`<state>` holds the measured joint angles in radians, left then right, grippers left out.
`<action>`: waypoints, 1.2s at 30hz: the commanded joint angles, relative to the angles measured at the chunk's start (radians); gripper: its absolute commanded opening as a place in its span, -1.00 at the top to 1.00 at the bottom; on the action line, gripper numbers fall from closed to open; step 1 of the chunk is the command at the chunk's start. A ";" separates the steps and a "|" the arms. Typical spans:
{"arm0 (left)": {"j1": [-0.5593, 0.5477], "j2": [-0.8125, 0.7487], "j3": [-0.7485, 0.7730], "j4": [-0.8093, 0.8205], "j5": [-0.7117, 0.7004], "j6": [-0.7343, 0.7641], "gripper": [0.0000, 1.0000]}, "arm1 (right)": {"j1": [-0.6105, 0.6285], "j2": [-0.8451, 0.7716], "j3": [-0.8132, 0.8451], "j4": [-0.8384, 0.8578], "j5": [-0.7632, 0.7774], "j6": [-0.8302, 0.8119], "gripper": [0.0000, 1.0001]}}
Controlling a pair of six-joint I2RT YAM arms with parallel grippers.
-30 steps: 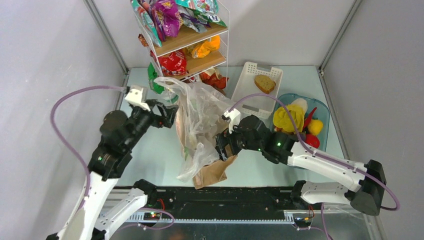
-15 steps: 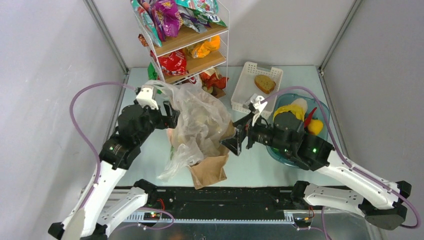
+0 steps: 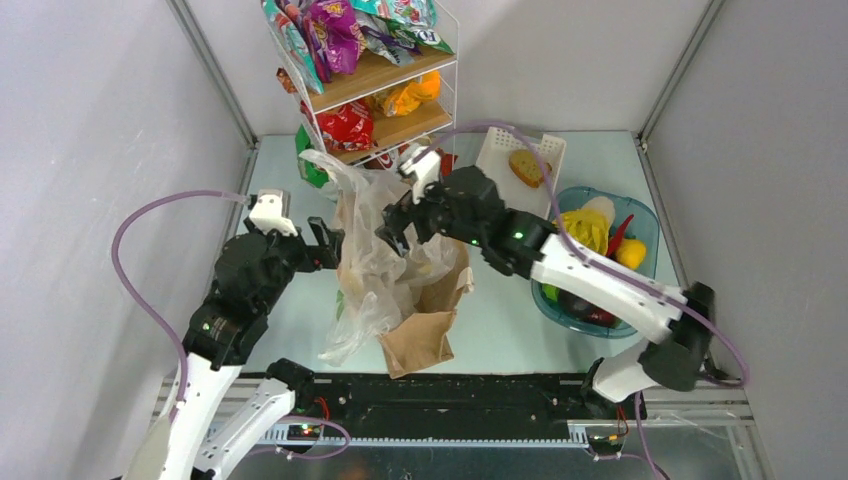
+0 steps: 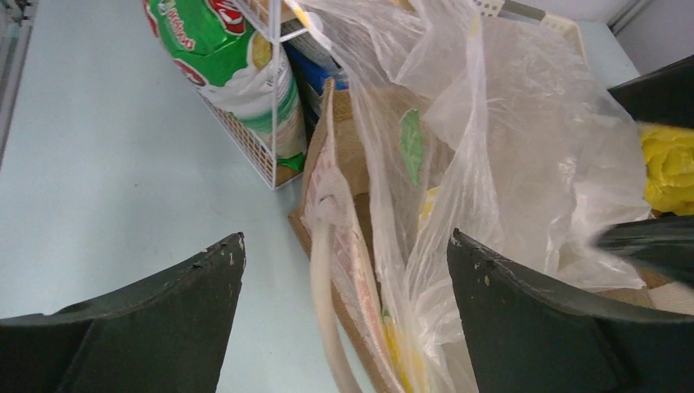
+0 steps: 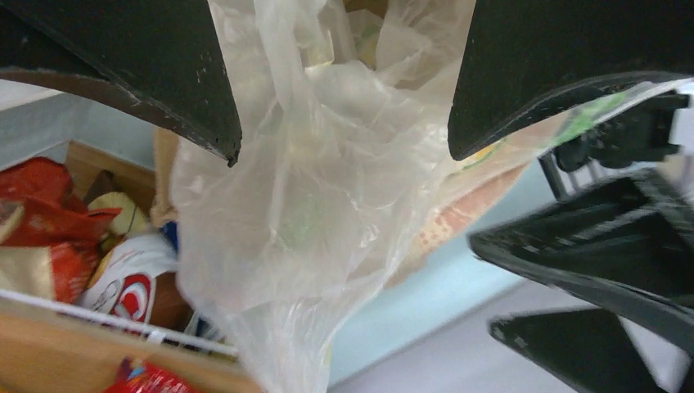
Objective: Untie the knot of the grocery bags and take out the mixed food
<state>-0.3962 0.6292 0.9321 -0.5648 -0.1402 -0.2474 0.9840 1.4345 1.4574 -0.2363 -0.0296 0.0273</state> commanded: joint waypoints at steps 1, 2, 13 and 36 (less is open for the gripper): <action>0.029 -0.028 -0.027 0.006 -0.043 -0.015 -0.93 | 0.008 0.138 0.001 0.091 -0.003 -0.049 -0.85; 0.035 -0.030 -0.034 0.006 -0.046 -0.014 -0.93 | 0.005 0.181 -0.025 0.106 0.017 -0.036 -0.55; 0.097 0.071 -0.052 0.010 0.038 -0.022 -0.70 | -0.020 0.496 -0.197 0.272 0.101 0.144 1.00; 0.100 0.129 -0.116 0.045 0.201 -0.006 0.81 | 0.021 -0.208 -0.267 -0.065 0.242 0.144 -0.88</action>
<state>-0.3042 0.7593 0.8169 -0.5549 0.0399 -0.2623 0.9806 1.3273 1.2240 -0.2474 0.2031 0.1593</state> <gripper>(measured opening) 0.124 0.921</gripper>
